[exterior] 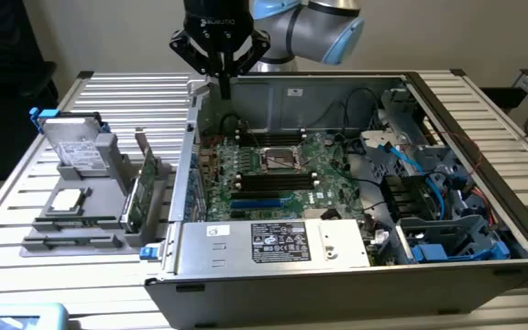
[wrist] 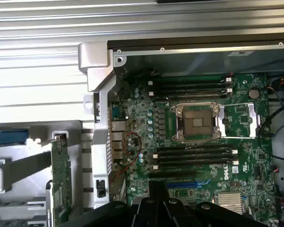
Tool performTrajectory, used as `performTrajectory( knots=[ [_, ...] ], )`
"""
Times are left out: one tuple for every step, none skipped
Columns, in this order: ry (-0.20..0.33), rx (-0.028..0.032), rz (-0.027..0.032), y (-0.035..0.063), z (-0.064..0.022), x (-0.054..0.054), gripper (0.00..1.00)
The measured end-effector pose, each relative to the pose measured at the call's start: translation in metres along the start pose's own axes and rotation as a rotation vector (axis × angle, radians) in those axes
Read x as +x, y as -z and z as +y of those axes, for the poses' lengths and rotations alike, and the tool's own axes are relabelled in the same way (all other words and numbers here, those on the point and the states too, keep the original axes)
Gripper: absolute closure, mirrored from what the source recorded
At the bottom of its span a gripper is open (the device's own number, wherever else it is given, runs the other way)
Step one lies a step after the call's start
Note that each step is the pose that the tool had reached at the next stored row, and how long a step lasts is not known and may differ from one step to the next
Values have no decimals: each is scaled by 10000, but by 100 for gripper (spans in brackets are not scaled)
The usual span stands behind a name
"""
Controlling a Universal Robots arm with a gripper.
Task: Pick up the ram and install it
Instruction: 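Reach for the ram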
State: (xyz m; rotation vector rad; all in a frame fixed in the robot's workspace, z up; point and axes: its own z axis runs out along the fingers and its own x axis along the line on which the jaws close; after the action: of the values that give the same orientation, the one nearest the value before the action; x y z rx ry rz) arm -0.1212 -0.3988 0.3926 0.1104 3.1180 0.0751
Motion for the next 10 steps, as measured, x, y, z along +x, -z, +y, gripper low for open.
performTrajectory(
  knots=[
    [0, 1, 0, 0, 0, 0, 89],
    [0, 0, -1, 0, 0, 0, 89],
    [0, 0, 0, 0, 0, 0, 89],
    [0, 0, 0, 0, 0, 0, 89],
    [0, 1, 0, 0, 0, 0, 89],
    [0, 1, 0, 0, 0, 0, 89],
    [0, 1, 0, 0, 0, 0, 89],
    [0, 0, 0, 0, 0, 0, 89],
    [0, 1, 0, 0, 0, 0, 89],
    [0, 1, 0, 0, 0, 0, 89]
  ],
)
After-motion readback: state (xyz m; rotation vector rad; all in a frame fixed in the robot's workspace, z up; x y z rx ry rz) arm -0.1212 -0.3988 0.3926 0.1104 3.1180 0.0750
